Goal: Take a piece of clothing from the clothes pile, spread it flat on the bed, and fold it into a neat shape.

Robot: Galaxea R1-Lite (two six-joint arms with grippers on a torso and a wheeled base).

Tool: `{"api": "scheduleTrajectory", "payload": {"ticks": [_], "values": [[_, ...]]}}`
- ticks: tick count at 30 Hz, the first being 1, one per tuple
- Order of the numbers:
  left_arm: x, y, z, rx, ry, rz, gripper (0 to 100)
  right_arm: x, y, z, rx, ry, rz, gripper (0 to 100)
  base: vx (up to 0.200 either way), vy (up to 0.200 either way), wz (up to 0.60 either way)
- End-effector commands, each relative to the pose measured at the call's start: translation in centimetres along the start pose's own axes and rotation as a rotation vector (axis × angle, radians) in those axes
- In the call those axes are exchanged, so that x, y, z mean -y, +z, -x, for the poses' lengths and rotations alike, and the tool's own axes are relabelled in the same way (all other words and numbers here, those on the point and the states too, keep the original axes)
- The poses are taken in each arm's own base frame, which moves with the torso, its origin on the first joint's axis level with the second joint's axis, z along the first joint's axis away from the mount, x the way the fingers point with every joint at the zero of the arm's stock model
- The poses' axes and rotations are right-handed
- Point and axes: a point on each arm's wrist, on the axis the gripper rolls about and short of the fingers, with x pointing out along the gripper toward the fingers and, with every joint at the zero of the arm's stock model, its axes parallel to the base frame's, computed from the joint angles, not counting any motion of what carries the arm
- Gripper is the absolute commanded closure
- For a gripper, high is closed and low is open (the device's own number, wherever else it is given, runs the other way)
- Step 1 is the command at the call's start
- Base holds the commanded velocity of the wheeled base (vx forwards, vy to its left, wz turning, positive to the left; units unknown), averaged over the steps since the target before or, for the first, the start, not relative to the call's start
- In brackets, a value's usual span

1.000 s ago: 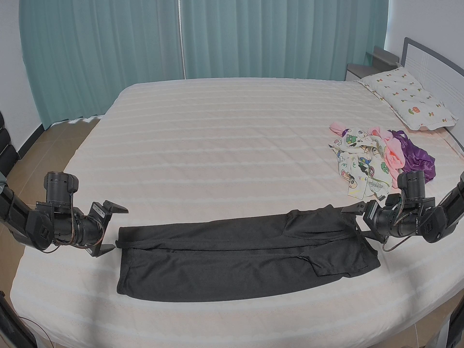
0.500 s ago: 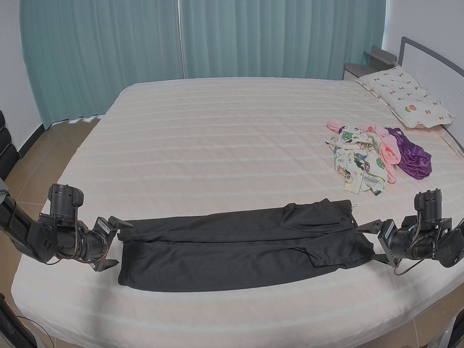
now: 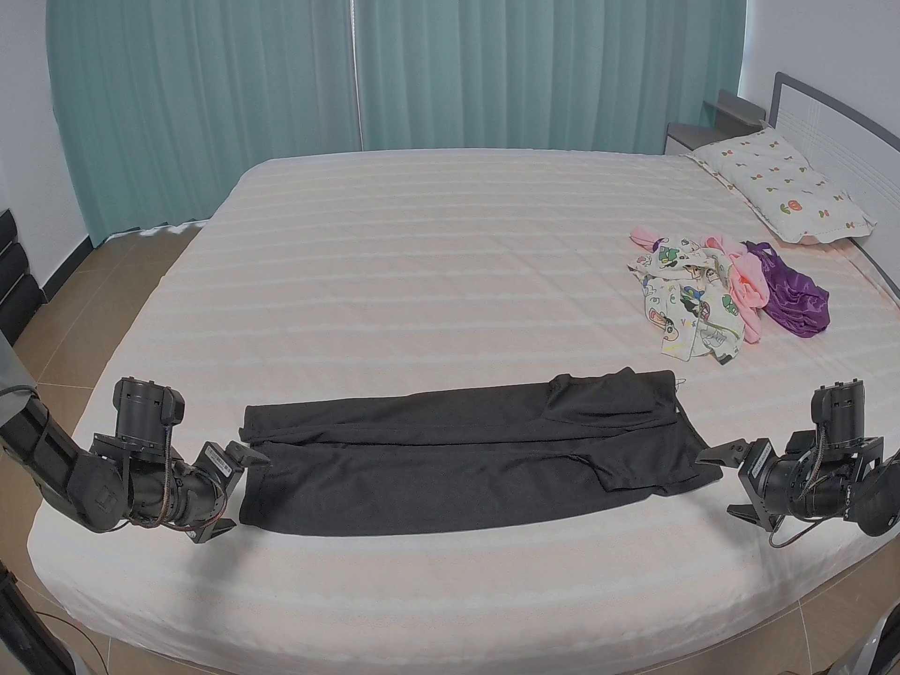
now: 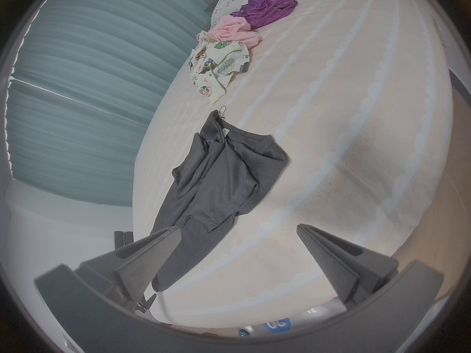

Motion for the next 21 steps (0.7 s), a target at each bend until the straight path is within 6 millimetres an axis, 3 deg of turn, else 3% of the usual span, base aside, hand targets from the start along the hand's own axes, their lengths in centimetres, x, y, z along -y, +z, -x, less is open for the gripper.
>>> {"api": "scheduleTrajectory", "payload": {"ticks": [1, 9, 10, 13, 21], "values": [[-0.3, -0.4, -1.1, -0.005, 0.019, -0.005, 0, 0.0, -0.3, -0.1, -0.013, -0.001, 0.003, 0, 0.000, 0.000, 0.00], [-0.4, -1.2, -3.2, 0.005, 0.038, -0.035, 0, 0.1, -0.4, 0.0, -0.017, -0.004, 0.005, 0, 0.000, 0.000, 0.00], [-0.4, -1.2, -3.2, 0.005, 0.038, -0.035, 100, 0.1, -0.4, 0.0, -0.017, -0.004, 0.005, 0, 0.000, 0.000, 0.00], [-0.7, -1.2, -4.2, 0.034, 0.057, -0.038, 100, 0.2, -0.4, -0.2, -0.022, -0.008, 0.003, 0, 0.000, 0.000, 0.00], [-1.6, -1.5, -3.3, 0.039, 0.092, -0.067, 100, 0.2, -0.5, -0.3, -0.026, -0.011, 0.005, 0, 0.000, 0.000, 0.00]]}}
